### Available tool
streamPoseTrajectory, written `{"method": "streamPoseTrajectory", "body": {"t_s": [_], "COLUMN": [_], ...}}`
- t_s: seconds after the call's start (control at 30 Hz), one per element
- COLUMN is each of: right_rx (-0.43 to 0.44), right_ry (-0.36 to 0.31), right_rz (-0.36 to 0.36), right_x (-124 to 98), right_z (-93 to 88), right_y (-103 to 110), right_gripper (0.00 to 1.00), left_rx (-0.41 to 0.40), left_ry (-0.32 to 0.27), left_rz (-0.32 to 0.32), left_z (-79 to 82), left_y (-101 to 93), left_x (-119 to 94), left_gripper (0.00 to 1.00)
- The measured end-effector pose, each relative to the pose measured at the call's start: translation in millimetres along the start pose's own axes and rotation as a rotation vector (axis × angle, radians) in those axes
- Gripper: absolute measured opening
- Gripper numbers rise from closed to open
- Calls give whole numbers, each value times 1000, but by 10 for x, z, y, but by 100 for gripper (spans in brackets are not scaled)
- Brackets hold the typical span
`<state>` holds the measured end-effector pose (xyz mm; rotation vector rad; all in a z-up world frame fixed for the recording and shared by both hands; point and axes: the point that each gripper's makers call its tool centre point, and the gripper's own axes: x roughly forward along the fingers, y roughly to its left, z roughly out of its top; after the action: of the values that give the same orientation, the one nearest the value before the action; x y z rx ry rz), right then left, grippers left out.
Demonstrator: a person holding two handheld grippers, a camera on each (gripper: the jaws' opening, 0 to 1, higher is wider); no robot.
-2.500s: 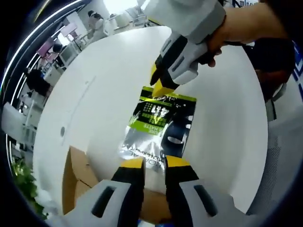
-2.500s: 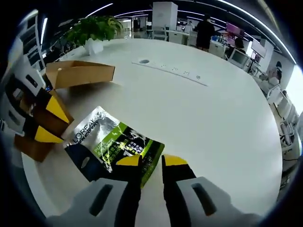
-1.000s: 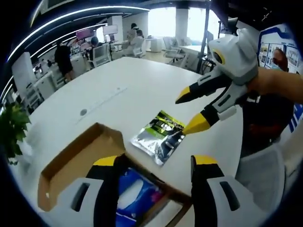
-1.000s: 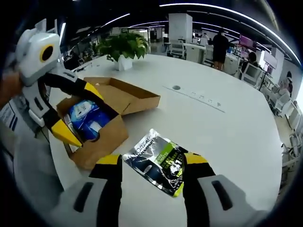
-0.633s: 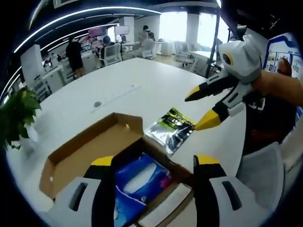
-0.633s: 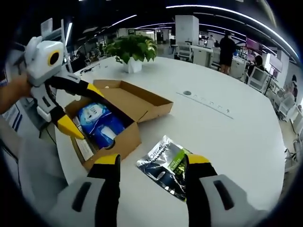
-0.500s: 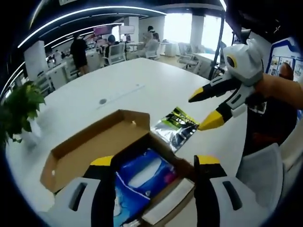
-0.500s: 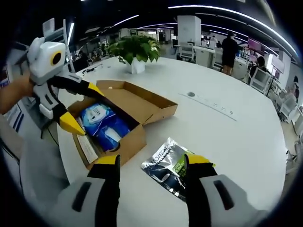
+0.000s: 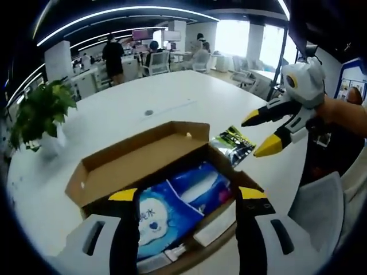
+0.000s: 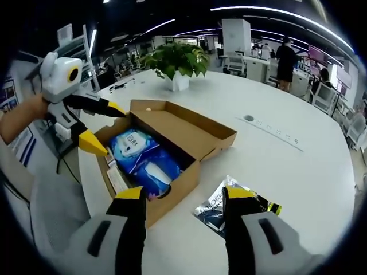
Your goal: Operate the shoe box by opening the lid, removing the specified soft item, and placing it in the target area until the item is outside and the box remains undamaged.
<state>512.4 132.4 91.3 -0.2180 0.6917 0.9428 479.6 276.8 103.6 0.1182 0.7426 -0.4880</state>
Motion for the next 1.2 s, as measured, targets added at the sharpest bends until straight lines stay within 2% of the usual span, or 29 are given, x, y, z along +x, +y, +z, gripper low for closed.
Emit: {"method": "streamPoseTrajectory", "body": {"t_s": [0.37, 0.47, 0.57, 0.8, 1.03, 1.2], "right_rx": [-4, 3, 7, 6, 5, 5], "right_ry": [1, -2, -4, -2, 2, -1], "right_rz": [41, 50, 56, 72, 88, 100], "right_x": [165, 207, 251, 347, 467, 560], "right_z": [71, 96, 110, 136, 138, 152], "right_y": [216, 263, 299, 382, 475, 542], "right_gripper": [50, 49, 49, 46, 44, 42], "left_rx": [-61, -100, -126, -158, -179, -216], "left_ry": [16, 14, 24, 44, 71, 81], "left_rz": [89, 137, 160, 204, 277, 303], "left_z": [-318, -408, -516, -715, -938, -1073], "left_y": [360, 491, 591, 746, 897, 977], "left_x": [-248, -317, -377, -452, -526, -560], "left_gripper": [65, 60, 56, 54, 47, 42]}}
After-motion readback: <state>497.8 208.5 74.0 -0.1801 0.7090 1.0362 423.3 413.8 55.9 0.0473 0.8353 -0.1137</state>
